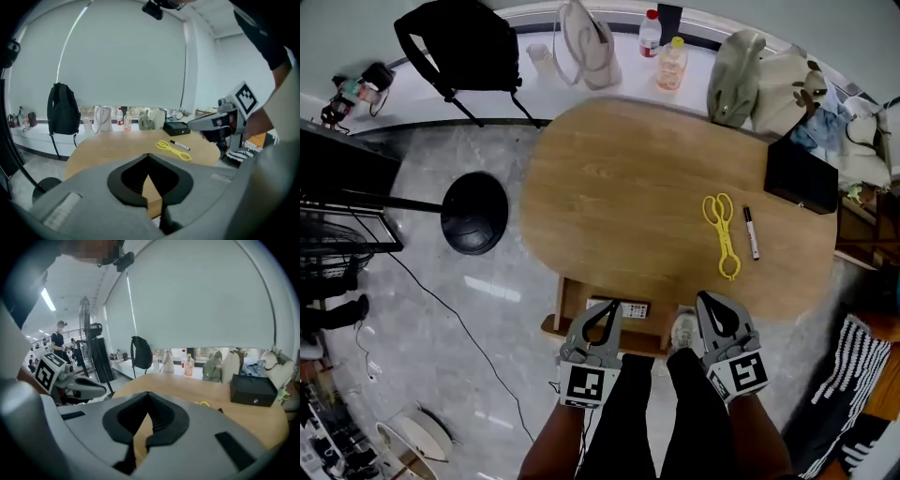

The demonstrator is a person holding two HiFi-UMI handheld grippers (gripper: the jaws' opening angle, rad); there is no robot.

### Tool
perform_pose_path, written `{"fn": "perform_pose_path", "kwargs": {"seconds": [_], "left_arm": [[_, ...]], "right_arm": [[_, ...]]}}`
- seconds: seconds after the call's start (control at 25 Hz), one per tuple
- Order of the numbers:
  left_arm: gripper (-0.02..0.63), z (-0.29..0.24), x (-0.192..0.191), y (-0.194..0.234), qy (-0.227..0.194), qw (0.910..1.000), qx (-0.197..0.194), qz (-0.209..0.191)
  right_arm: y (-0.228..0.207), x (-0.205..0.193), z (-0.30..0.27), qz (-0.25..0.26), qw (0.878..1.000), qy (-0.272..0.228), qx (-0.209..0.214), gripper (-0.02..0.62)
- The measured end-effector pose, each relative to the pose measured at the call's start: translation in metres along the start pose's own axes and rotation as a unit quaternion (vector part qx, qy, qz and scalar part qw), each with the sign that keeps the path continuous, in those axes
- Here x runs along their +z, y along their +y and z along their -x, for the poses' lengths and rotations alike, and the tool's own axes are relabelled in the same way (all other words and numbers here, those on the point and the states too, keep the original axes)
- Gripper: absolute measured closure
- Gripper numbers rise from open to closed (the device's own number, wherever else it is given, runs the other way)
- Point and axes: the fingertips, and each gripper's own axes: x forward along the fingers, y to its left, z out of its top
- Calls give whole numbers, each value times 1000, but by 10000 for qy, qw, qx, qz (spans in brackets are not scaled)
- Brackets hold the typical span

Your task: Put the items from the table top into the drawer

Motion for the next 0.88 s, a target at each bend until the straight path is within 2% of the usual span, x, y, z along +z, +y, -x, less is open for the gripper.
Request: {"fn": "perform_pose_path", "kwargs": {"seconds": [0.12, 0.28, 0.56, 0.76, 0.88], "left_arm": [[588, -15, 5, -9, -1, 9998, -156, 100], [588, -28, 10, -12, 30, 9998, -199, 65], [588, -54, 16, -12, 156, 9996, 30, 226], [588, -71, 14, -18, 309, 9990, 53, 308], [588, -79, 15, -24, 332, 9987, 48, 395]], "right_arm": [[-30, -12, -3, -77, 9989, 166, -438, 598], [-52, -30, -3, -184, 9957, 445, -794, 598], [-90, -44, -9, -331, 9927, 587, -996, 592], [-118, -64, -24, -352, 9891, 1000, -1023, 454], [-140, -84, -34, -389, 9841, 1334, -1106, 414]]}}
